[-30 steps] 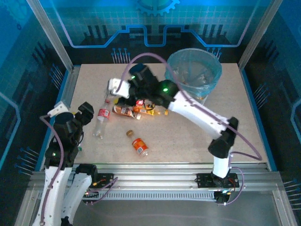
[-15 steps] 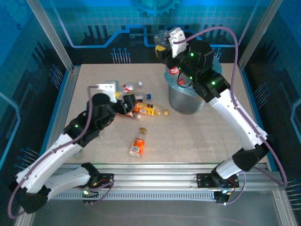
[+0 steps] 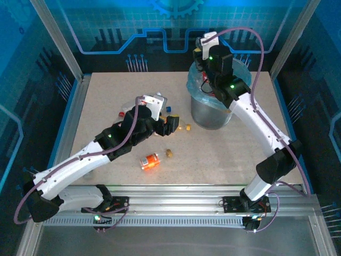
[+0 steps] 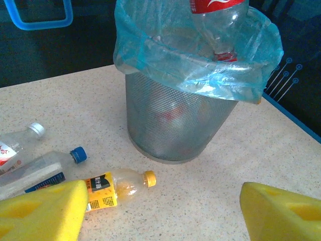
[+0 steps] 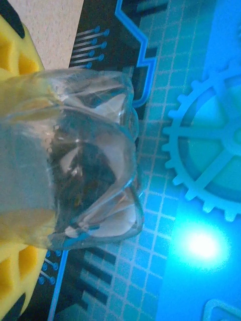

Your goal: Put the plastic bottles in the bin

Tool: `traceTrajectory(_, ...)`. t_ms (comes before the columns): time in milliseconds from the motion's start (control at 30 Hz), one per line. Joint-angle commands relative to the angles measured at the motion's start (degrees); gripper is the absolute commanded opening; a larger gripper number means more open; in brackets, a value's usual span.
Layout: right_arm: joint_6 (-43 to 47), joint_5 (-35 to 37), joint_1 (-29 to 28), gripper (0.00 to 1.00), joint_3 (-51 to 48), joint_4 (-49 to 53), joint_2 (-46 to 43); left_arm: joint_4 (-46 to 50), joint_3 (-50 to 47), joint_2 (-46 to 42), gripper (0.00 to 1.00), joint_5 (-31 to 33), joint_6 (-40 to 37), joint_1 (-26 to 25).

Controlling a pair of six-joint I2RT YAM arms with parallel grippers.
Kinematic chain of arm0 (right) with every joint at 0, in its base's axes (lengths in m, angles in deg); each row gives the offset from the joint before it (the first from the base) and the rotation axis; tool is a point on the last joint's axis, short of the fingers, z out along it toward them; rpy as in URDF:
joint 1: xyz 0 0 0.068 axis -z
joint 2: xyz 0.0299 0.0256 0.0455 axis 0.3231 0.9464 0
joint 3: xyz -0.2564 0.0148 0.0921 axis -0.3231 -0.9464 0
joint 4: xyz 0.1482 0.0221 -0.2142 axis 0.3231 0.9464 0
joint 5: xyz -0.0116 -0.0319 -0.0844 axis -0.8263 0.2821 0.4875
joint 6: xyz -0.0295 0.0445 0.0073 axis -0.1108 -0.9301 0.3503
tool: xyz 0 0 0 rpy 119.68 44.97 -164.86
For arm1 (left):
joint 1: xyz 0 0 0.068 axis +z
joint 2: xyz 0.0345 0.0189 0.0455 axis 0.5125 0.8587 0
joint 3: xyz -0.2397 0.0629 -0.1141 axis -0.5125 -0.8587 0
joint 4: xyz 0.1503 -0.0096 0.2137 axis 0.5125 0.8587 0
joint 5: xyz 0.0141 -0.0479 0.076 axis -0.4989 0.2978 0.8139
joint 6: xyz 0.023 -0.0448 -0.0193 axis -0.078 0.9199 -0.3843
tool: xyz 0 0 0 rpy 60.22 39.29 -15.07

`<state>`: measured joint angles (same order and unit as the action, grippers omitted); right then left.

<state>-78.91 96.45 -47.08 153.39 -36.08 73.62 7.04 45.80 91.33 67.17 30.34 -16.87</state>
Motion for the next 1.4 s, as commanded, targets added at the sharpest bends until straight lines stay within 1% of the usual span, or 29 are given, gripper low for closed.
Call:
traceTrajectory(0,-1.03,3.82,1.49,0.39,-1.19,-3.00,0.86,-1.18,-2.41,-0.99,0.81,0.73,-0.70,-0.16)
traceTrajectory(200,-1.56,4.84,2.47,0.41,-5.38,-3.86,0.82,-1.88,-4.48,-1.27,0.84,1.79,-0.60,-0.24)
traceTrajectory(400,-3.30,5.61,3.31,0.57,-11.76,-5.27,-1.41,-1.71,-4.38,-0.30,0.87,2.23,0.23,-0.20)
traceTrajectory(667,-6.75,5.11,4.70,0.64,-20.72,-6.81,-5.97,-1.44,-3.80,0.75,0.88,2.70,1.06,-0.20)
traceTrajectory(900,-8.92,3.30,5.73,0.73,-22.81,-6.55,-8.07,-1.73,-3.46,1.62,0.89,2.69,1.49,-0.24)
traceTrajectory(1100,-10.04,1.50,5.74,0.72,-21.39,-6.37,-8.61,-1.78,-2.84,2.55,0.89,2.53,1.55,-0.21)
traceTrajectory(1200,-10.73,1.12,5.78,0.66,-19.47,-5.34,-7.73,-1.80,-2.66,2.95,0.89,2.39,1.65,-0.20)
traceTrajectory(1267,-11.10,2.07,5.97,0.61,-17.83,-4.17,-6.40,-1.66,-2.74,3.00,0.89,2.34,1.72,-0.20)
traceTrajectory(1367,-13.33,2.68,7.03,0.60,-14.20,1.18,-3.60,-1.62,-2.92,2.95,0.89,2.47,1.72,-0.20)
